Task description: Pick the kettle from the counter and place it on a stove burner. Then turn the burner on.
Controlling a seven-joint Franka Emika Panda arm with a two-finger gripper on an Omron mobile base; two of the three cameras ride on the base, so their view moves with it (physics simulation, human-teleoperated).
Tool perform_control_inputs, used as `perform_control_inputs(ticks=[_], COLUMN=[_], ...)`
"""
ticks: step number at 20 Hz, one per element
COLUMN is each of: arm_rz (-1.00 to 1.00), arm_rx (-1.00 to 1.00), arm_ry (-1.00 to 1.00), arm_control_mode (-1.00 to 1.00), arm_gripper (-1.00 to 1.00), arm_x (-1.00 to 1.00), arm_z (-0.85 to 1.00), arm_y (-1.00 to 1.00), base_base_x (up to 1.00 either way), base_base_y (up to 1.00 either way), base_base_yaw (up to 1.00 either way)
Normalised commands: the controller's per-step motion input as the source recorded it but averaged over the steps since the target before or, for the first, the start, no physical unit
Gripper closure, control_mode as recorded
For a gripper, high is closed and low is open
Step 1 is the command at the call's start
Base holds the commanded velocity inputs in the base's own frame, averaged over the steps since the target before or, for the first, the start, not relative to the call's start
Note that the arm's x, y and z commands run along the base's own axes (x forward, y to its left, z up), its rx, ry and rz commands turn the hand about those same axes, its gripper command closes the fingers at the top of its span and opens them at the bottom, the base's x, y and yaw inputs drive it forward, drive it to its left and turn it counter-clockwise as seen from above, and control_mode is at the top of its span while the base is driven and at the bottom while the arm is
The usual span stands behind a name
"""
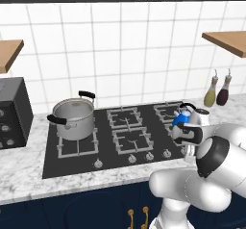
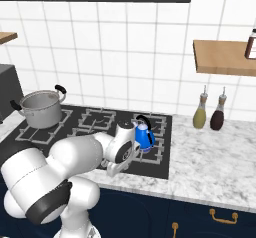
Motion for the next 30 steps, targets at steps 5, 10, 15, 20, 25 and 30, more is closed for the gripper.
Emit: perform_control_inputs(ticks=[5,10,15,20,25,30], arm_rz=[0.11,0.09,0.07,0.08,0.11,0.12], arm_rx=[0.0,0.0,0.0,0.0,0.0,0.0], arm_ry=[0.0,-0.01,-0.03,-0.06,-0.05,-0.05], arm_control_mode=[-1.0,-1.0,-1.0,-1.0,-1.0,-1.0], arm_gripper=[1.0,-1.0,-1.0,-1.0,-1.0,-1.0], arm_x=[-0.15,-0.16,-0.16,-0.19,-0.15,-0.13], arm_z=[0.1,0.12,0.15,0.21,0.25,0.27], arm_y=[0.0,0.0,0.0,0.01,0.09,0.12], base_base_x=[0.0,0.0,0.0,0.0,0.0,0.0], base_base_y=[0.0,0.0,0.0,0.0,0.0,0.0], base_base_yaw=[0.0,0.0,0.0,0.0,0.0,0.0])
